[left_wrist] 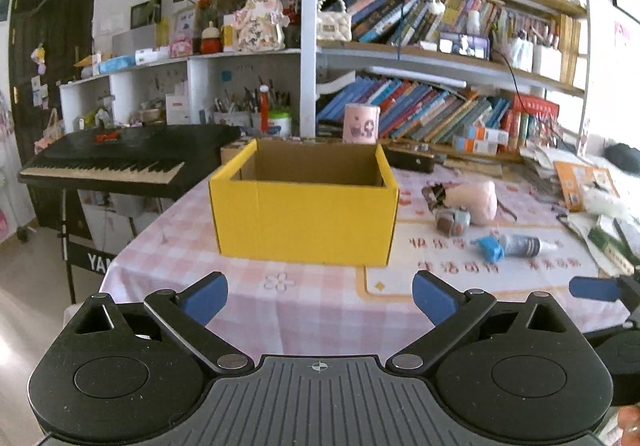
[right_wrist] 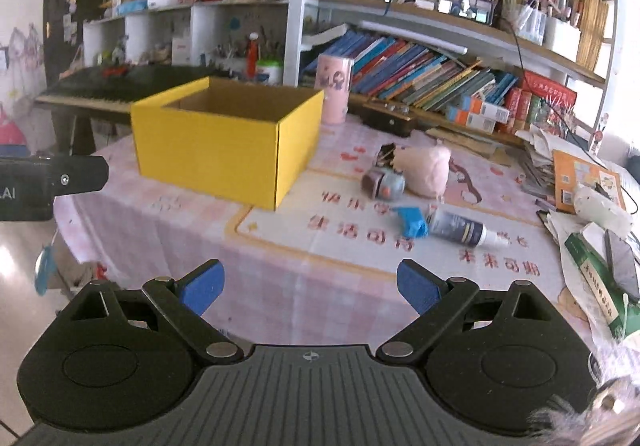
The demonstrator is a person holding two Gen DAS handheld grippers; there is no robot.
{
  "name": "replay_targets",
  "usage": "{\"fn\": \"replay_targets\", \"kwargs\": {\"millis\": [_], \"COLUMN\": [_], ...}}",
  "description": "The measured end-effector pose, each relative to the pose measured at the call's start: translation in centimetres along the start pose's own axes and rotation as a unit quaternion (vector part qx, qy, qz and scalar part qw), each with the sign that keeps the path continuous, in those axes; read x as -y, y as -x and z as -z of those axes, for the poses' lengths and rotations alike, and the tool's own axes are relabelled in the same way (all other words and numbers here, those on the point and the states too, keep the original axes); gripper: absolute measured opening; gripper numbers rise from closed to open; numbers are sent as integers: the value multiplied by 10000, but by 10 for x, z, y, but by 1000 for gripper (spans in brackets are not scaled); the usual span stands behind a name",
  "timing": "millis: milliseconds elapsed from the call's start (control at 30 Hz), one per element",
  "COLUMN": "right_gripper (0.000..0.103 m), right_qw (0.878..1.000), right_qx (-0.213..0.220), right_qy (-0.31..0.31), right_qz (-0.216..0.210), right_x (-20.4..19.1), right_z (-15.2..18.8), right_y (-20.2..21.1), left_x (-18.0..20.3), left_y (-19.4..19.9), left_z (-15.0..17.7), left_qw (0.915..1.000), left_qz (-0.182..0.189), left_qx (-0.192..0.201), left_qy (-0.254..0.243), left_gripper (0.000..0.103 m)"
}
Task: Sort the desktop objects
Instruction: 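Lift both tools out of the box and return toward the table items, then grasp the white-and-blue tube with the right tool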
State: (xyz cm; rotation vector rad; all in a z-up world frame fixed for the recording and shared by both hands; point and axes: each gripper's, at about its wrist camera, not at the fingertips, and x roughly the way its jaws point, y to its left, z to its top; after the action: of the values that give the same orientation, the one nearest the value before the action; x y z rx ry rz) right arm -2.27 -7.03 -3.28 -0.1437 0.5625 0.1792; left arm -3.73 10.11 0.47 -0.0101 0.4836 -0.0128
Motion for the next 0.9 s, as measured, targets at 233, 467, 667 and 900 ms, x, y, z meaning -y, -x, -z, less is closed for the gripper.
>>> {"fn": "replay_targets", "kwargs": {"millis": [233, 467, 667, 900], "right_gripper": [96, 96, 96, 96], "right_qw": [9995, 9982, 9960, 9939], "right_qx": [-271, -446, -580, -688], "right_qy": [-37, -104, -298, -422], "right_qz": [138, 377, 619, 750], "right_x": [9, 34, 69, 107], "right_z": [6, 9, 9, 3], "right_y": [-6, -10, -19, -33], "left_x": [13, 37, 66, 102], "left_y": [-10, -28, -48, -77], "left_z": [7, 6, 0, -9], "left_qw": [9992, 9971, 9943, 9911], "left_qz": [230, 586, 859, 1011], "left_qx": [-299, -450, -576, -766], "left_qy": [-135, -160, -270, -401], "left_gripper": [101, 103, 103, 103]}}
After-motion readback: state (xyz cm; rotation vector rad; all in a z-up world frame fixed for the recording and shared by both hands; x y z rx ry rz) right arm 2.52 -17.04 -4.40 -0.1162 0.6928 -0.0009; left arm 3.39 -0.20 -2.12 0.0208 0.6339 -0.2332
